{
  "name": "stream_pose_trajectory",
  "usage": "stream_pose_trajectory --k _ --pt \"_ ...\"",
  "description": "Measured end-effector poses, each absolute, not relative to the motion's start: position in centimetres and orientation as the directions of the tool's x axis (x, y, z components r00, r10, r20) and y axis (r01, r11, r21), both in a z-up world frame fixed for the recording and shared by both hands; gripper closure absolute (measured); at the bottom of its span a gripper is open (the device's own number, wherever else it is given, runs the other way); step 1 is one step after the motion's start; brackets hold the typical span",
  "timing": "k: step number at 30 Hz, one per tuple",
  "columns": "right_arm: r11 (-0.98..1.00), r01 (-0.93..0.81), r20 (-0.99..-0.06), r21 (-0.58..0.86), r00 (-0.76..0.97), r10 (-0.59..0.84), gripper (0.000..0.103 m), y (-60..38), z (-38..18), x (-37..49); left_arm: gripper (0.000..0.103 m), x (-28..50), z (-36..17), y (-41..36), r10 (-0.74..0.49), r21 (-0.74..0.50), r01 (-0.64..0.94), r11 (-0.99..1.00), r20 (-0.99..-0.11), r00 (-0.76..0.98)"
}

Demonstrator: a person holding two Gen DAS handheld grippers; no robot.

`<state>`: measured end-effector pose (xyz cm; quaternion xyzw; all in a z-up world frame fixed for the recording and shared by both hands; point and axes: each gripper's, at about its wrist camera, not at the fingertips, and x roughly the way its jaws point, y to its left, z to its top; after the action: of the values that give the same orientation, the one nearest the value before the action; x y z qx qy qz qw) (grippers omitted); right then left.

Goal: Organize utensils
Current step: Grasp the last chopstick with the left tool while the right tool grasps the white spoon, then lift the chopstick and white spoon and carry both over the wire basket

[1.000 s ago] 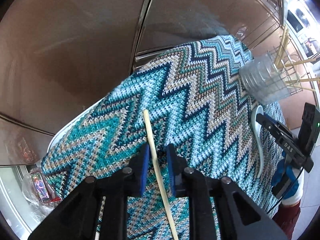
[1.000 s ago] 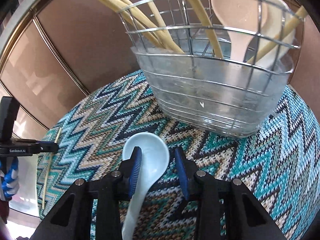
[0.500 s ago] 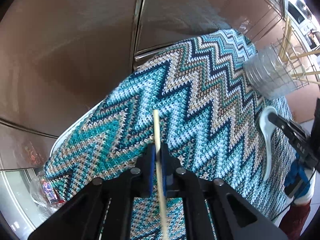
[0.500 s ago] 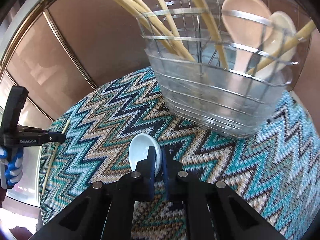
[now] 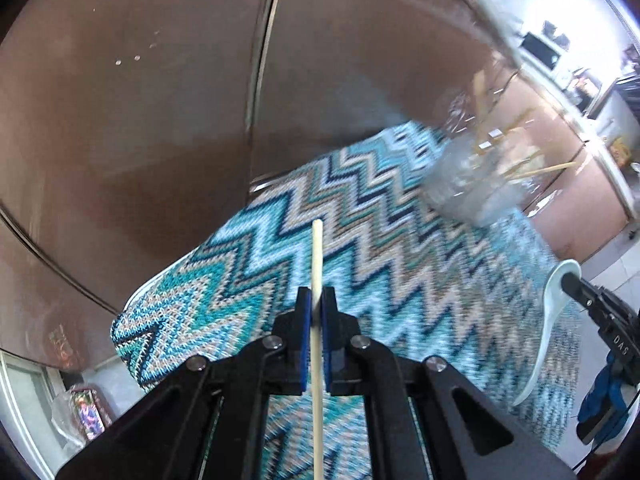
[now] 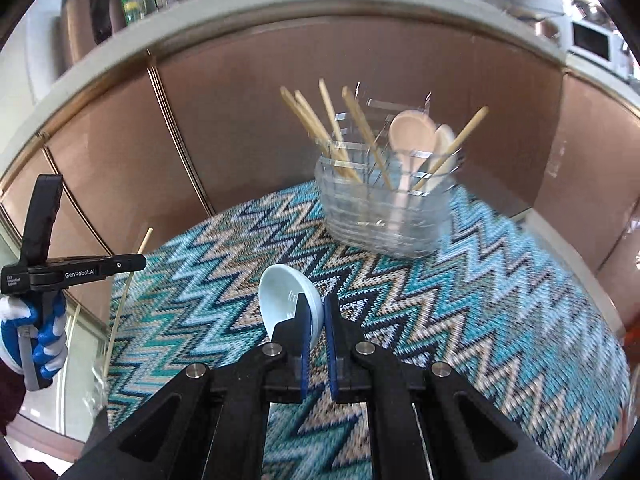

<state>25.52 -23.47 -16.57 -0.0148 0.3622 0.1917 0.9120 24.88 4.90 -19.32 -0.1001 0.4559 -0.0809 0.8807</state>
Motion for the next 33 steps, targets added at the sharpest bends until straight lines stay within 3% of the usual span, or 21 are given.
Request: stream_pose_trajectory --k 18,33 --pt "0.971 -0.227 -0.493 0.079 0.837 0.236 0.096 -24.9 -9.9 13.5 0.099 13.8 -9.2 -2.9 -0.331 -0.186 0.274 0.944 -0.581 0.744" --pt "0.985 -0.156 -0.359 0.074 0.917 0.172 0.096 -26.4 -6.0 7.2 0.099 6.9 -4.3 -6.1 -0.347 -0.098 0.339 0.936 -0.428 0.834"
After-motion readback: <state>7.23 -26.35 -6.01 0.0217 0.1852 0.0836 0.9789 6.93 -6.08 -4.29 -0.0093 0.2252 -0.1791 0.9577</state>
